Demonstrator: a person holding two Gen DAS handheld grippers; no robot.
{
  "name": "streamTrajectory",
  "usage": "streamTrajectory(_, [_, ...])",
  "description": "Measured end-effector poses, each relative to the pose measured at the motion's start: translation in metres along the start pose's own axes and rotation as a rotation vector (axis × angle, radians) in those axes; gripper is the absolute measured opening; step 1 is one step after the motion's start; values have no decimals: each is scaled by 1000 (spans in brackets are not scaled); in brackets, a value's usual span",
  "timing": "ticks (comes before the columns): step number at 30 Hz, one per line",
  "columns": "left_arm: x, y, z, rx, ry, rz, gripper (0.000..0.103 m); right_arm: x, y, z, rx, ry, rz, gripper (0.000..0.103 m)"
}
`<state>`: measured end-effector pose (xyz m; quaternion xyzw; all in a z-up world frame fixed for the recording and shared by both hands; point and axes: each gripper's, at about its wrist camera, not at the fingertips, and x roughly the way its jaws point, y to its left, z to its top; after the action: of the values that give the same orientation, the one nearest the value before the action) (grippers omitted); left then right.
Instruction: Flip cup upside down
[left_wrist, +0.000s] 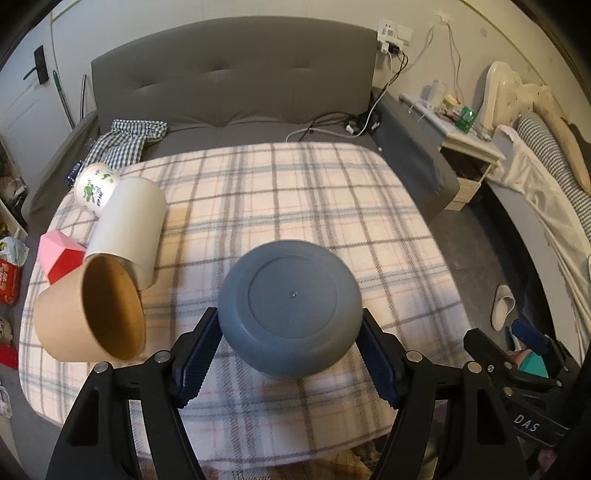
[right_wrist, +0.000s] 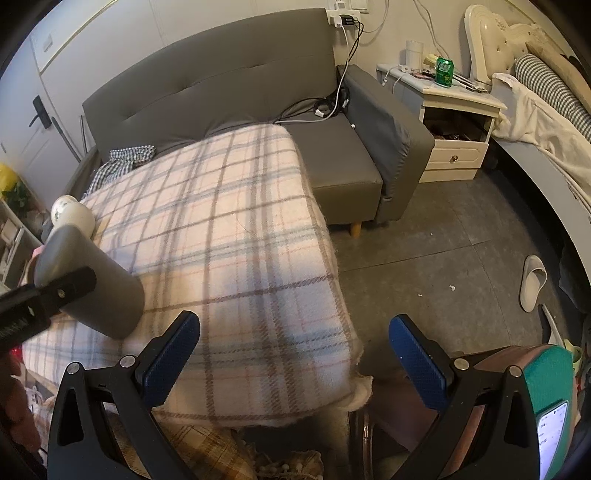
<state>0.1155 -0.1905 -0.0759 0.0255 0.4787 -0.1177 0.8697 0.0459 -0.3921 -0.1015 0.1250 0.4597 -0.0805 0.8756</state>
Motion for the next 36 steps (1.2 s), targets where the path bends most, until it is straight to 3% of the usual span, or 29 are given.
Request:
streamTrajectory(12, [-97,7,19,-17,-192,-30,75,-83,24,19,-30,-146,26,103])
streamTrajectory(18, [-167,22,2,2,-340,-5,75,-143,53,25,-71,-256,81,103])
streamTrajectory(23, [-204,39,-22,18,-437,29,80,-180,84,16,-119,-326,162,103])
streamTrajectory(30, [-197,63,-77,-42,-530,123,96,-179,117,-23,-176,-372,194,103])
streamTrajectory(32, [-181,70,-96,-55,-521,196,99,-168,118,-36,-174,-366,191,103])
streamTrajectory(36, [-158,88,-118,-78,-475,233,99,-140,118,-58,-192,-314,166,103])
